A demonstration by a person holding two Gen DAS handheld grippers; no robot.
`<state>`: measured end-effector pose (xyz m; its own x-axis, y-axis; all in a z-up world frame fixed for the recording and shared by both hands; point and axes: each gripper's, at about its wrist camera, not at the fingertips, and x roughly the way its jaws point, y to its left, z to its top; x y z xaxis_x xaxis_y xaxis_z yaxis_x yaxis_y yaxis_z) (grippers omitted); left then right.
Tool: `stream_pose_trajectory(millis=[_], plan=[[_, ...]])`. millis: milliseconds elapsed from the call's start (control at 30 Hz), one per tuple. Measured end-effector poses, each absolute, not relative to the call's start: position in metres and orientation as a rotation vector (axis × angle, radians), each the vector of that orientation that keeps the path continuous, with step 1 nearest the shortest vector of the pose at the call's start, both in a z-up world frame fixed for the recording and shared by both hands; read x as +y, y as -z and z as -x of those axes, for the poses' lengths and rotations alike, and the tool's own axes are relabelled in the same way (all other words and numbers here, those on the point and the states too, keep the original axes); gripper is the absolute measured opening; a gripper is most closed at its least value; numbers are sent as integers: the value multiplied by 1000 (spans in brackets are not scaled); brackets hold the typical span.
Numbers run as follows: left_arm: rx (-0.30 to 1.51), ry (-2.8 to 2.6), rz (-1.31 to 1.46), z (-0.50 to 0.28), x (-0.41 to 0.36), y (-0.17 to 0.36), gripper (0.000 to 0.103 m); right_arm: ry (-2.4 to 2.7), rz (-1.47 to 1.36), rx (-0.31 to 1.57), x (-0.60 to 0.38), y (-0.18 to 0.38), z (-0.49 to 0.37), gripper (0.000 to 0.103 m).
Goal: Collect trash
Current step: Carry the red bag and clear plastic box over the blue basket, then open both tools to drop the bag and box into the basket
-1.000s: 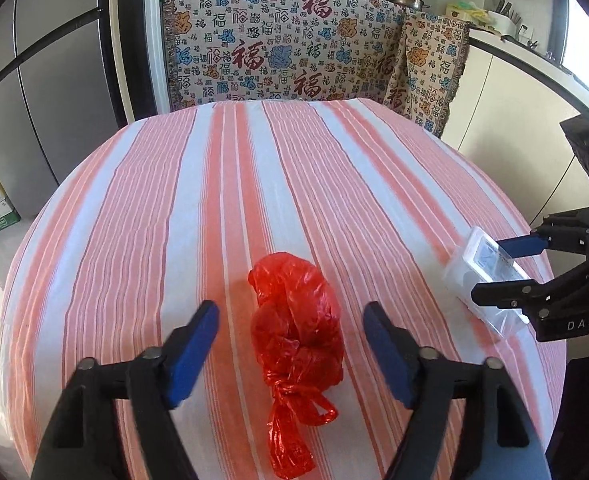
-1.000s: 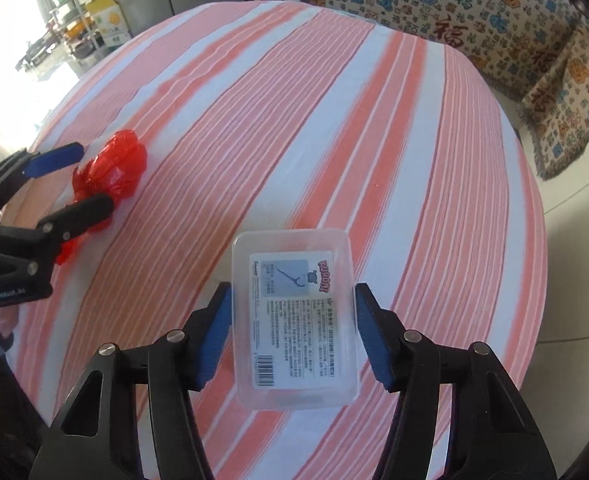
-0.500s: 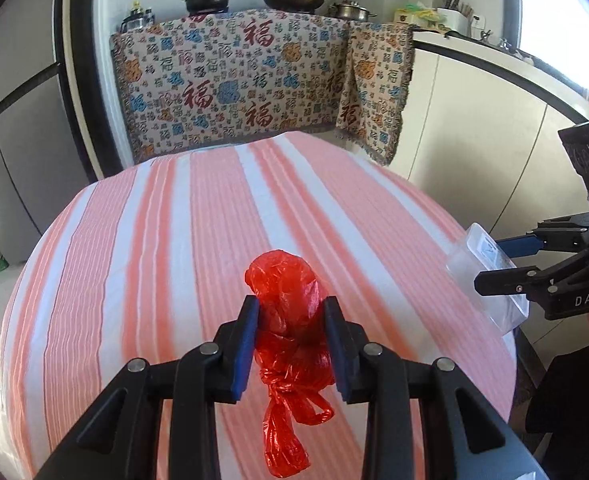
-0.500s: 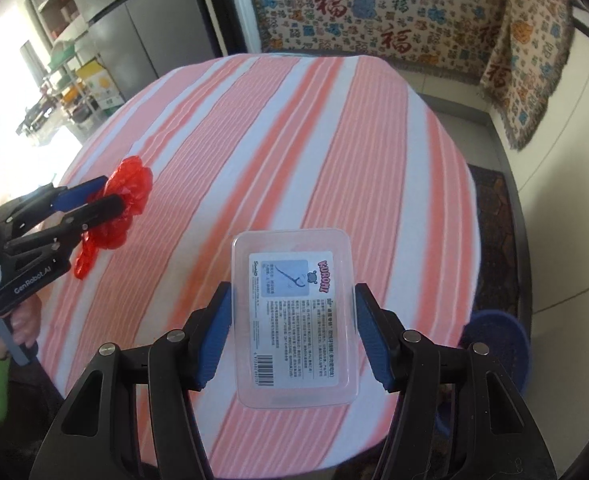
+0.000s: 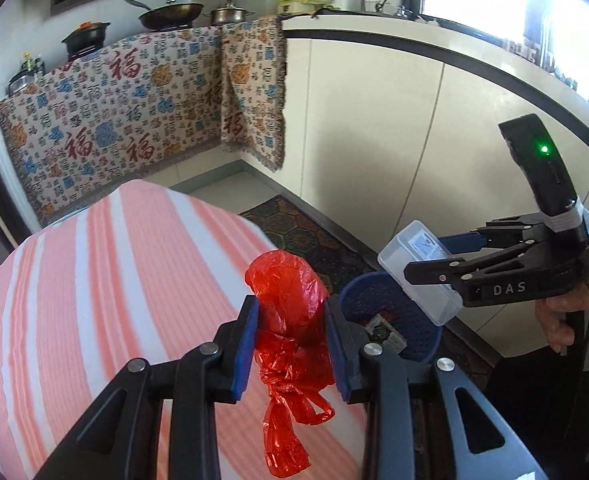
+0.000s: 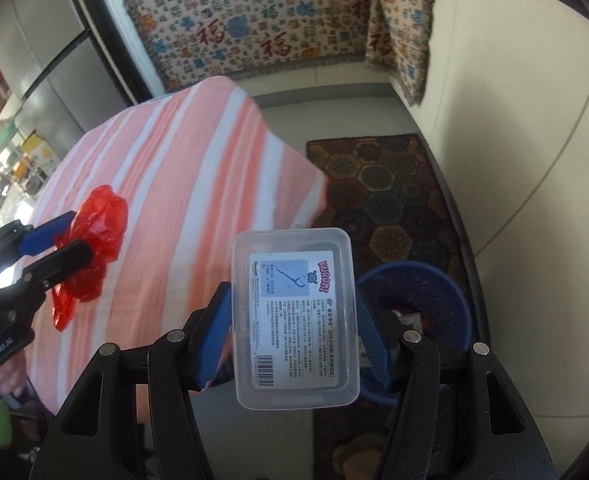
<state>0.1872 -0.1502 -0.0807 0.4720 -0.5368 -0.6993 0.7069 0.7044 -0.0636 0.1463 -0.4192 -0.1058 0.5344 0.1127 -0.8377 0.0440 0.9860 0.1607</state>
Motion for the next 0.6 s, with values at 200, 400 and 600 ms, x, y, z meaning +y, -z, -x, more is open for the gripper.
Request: stream_pose_trajectory(millis=[200,400,600], plan=[[801,874,-253,-180,-227,94,33,75,-265,1029,-491,138,-138,62],[934,922,-234,-189,-306,147,33,183,-445,1082,-557,199,-142,62],[1027,953,-221,-204,-361,206,41,217,-682,1114,-601,261,-148,66]])
